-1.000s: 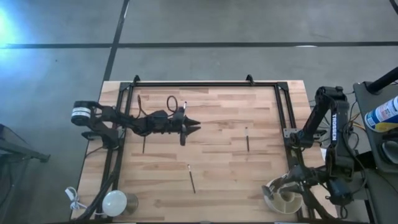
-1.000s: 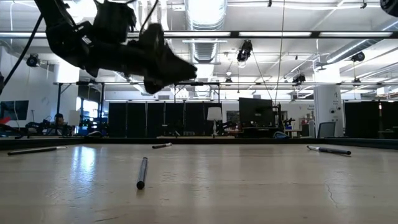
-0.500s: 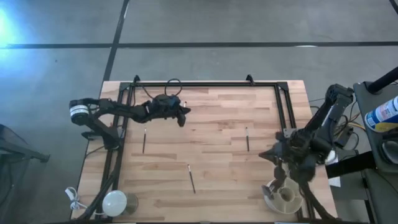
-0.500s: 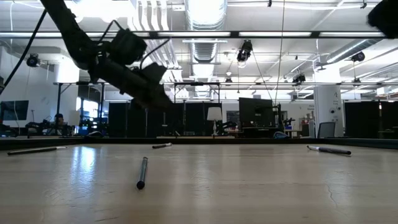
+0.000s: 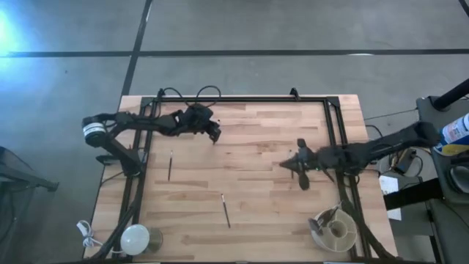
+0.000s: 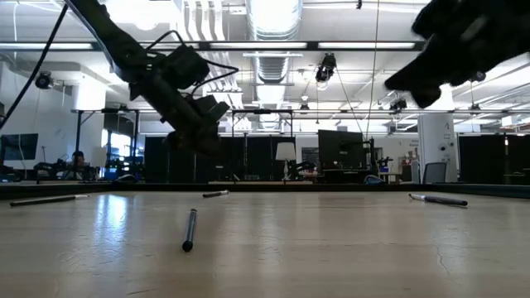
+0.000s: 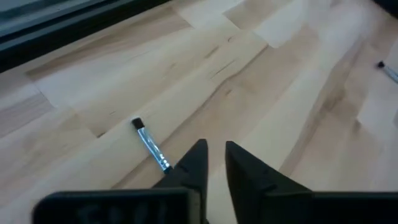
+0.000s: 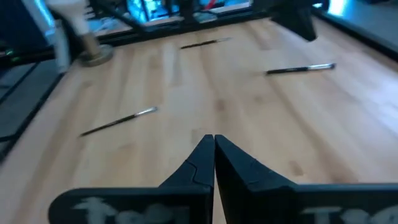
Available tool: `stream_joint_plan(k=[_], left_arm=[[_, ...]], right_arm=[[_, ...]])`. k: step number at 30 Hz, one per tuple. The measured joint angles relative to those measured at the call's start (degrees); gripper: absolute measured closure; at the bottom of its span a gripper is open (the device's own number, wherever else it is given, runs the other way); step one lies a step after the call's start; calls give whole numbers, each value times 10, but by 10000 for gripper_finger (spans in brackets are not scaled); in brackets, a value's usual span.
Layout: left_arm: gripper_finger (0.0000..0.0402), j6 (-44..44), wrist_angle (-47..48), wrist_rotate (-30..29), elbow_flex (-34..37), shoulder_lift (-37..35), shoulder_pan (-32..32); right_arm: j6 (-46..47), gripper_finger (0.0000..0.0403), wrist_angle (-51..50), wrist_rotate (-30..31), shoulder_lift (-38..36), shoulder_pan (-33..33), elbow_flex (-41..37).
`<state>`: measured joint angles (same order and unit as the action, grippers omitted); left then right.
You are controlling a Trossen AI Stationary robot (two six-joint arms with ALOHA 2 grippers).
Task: Put items in baskets/containers
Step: Put the black blush brush into the white organizer
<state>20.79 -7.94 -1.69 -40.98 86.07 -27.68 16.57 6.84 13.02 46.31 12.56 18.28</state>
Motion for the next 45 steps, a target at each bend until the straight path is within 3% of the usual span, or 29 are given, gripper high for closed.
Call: stream_joint_plan(k=[4, 8, 19, 25, 29, 39, 45], left_arm=[[315, 22, 24, -18, -19, 15, -9], [288, 37, 44, -24, -48, 51, -21], [278, 33, 139, -71, -162, 166, -33], [278, 31, 151, -87, -175, 190, -34], [296, 30, 148, -89, -175, 198, -37], [393, 8, 119, -90, -171, 205, -39], [400, -10, 112, -80, -168, 167, -35]], right_arm=[[-39, 395, 111, -61, 54, -91, -25], [-75, 395, 190, -89, 114, -137, -32], [-109, 394, 225, -91, 225, -143, 10], [-123, 394, 227, -91, 248, -143, 29], [-127, 394, 229, -90, 249, -143, 32], [-127, 394, 227, -90, 247, -143, 31], [-126, 394, 223, -90, 246, -143, 31]])
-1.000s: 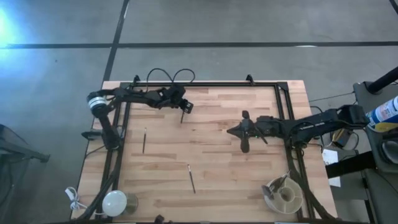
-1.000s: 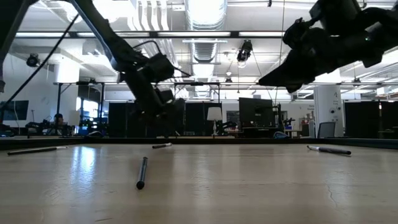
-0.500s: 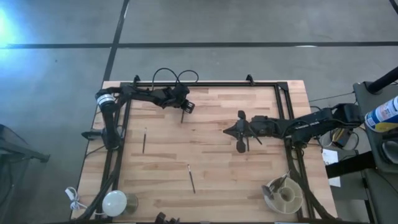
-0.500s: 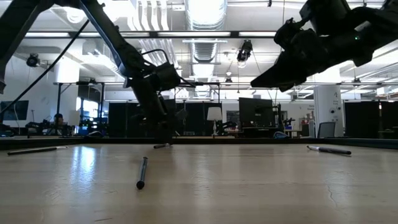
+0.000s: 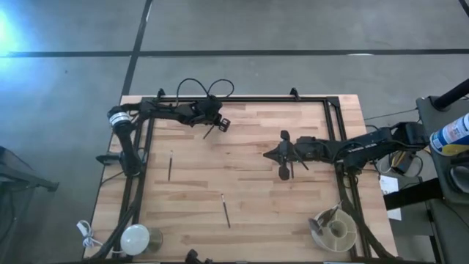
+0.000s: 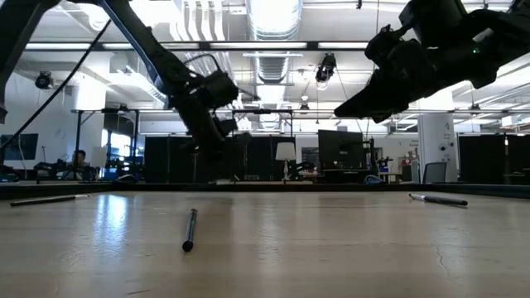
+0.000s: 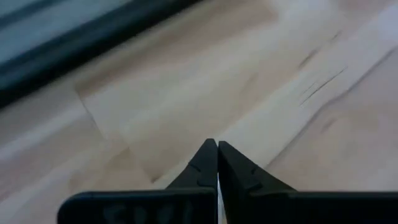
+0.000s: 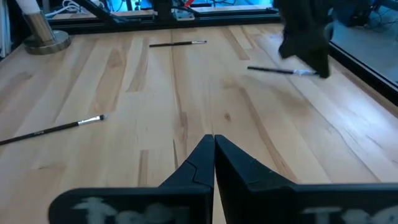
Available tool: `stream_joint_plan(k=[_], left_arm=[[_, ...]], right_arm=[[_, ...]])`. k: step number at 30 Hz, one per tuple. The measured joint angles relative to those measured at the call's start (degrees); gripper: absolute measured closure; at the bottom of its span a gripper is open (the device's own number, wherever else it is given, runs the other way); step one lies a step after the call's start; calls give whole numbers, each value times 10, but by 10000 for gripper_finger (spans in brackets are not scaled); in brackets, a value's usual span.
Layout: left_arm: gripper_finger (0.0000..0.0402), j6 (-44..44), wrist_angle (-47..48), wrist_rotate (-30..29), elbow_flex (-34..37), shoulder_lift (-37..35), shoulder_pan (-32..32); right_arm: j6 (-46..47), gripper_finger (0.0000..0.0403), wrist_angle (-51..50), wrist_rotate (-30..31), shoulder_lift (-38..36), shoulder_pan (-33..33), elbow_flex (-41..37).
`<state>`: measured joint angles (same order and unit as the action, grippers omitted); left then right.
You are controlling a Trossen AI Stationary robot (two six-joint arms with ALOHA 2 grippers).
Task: Put items in baskets/containers
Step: Put the black blush brush into the white organizer
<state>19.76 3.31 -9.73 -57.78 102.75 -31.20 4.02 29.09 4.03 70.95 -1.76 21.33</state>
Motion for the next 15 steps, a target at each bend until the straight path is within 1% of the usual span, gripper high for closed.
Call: stream_joint_plan(k=[4, 8, 11, 15], left_arm=[[401, -1, -41, 1, 14, -30, 15], [401, 19, -146, 26, 59, -64, 34], [401, 38, -270, 50, 109, -80, 51], [401, 74, -484, 93, 178, -82, 72]], right_arm=[[1, 394, -1, 1, 0, 0, -9], [16, 394, 11, 8, 3, 0, -19], [29, 394, 36, 5, 15, 0, -22], [35, 394, 83, -26, 47, 0, -22]])
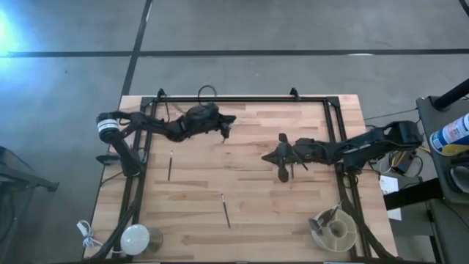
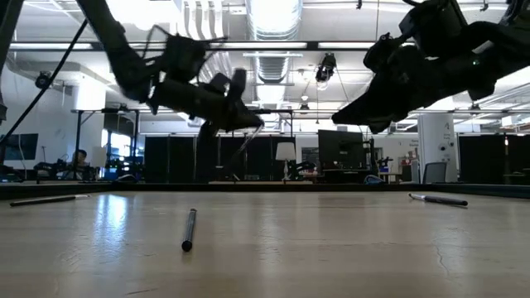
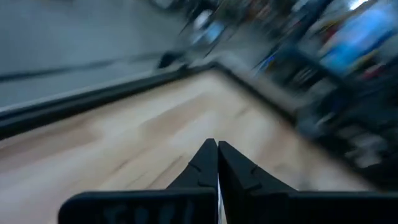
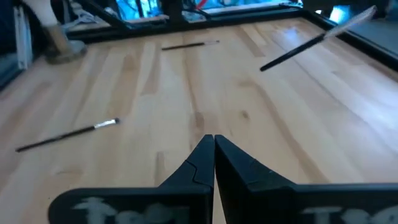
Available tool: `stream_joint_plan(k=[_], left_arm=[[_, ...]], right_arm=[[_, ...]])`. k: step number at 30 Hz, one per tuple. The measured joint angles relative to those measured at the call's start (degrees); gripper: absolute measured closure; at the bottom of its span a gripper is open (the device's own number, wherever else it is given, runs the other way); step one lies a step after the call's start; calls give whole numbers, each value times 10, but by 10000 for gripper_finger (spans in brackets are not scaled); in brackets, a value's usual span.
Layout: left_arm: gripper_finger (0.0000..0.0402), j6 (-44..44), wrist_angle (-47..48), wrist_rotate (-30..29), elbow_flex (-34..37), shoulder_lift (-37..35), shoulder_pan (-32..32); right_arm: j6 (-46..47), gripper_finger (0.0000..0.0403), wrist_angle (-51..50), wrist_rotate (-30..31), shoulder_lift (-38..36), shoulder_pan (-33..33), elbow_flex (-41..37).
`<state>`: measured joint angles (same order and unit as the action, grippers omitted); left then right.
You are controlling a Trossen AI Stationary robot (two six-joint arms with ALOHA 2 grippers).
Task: Put items in baskets/containers
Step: Put the black blush brush into the white organizer
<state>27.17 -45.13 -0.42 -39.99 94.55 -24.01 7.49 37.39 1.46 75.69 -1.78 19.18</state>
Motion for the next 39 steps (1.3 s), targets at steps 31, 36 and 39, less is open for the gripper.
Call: stream_joint_plan(k=[31, 36, 39], left_arm=[[401, -107, -327, 59, 54, 12, 129], [401, -106, -330, 59, 54, 11, 129], [401, -106, -333, 61, 55, 11, 130]], right_arm=[[67, 243, 119, 15, 155, -52, 195], [55, 261, 110, 15, 166, -53, 216], [51, 290, 112, 16, 171, -56, 219]])
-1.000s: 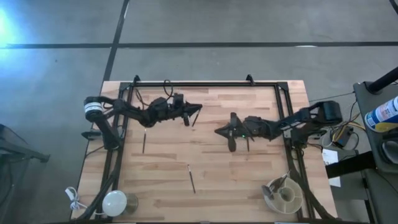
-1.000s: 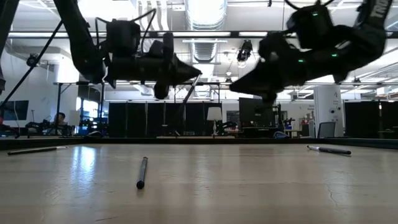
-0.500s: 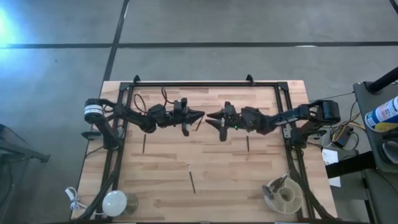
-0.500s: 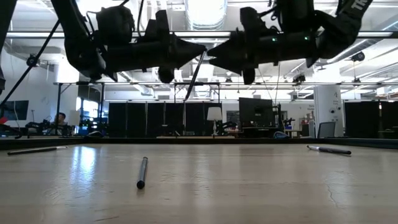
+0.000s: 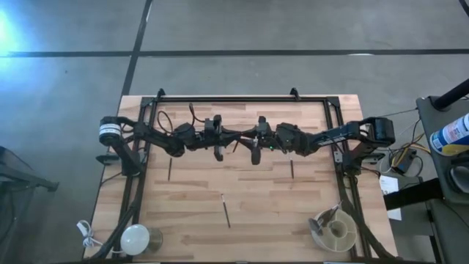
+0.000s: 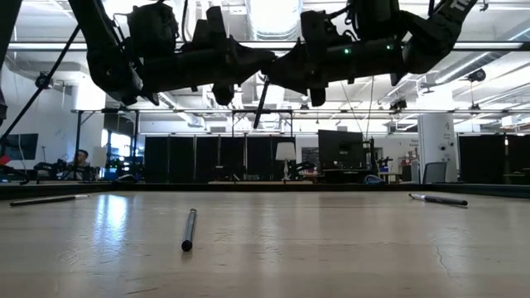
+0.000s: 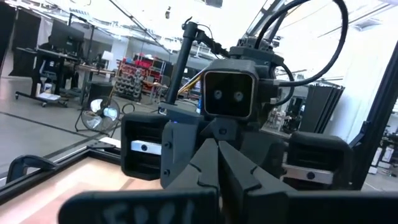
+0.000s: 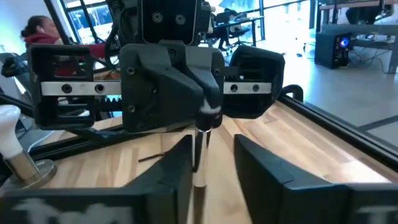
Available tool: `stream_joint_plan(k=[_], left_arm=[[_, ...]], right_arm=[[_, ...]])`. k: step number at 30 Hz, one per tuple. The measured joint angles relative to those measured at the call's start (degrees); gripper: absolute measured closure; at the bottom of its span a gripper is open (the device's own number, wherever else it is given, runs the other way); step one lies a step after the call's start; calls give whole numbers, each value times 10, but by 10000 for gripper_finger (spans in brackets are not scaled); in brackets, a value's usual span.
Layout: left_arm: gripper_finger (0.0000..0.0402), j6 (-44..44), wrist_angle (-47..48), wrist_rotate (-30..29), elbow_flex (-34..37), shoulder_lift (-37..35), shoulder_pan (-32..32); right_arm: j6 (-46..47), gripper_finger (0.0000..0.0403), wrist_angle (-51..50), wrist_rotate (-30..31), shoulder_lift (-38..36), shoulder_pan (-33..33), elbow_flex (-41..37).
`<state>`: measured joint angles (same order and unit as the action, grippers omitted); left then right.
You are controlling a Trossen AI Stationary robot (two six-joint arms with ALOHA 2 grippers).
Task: Put items in baskets/containers
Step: Put the black blush brush into the white organizer
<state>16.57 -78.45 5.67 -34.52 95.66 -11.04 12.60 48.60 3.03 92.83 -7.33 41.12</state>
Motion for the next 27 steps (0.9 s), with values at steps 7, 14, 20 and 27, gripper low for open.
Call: stream_joint_plan(k=[7, 14, 20, 27], left_arm=[[401, 2, -1, 4, 0, 0, 0], [388, 64, 51, 17, 0, -18, -1], [351, 56, 130, 11, 0, -69, -2], [329, 19, 206, 6, 0, -123, -2]], right_arm=[[-22, 382, 4, -2, 7, 2, 0], [-40, 386, -8, -17, -7, 15, -13], [-52, 388, -5, -24, -70, 37, -68], [-53, 388, -25, -22, -194, 76, -159]])
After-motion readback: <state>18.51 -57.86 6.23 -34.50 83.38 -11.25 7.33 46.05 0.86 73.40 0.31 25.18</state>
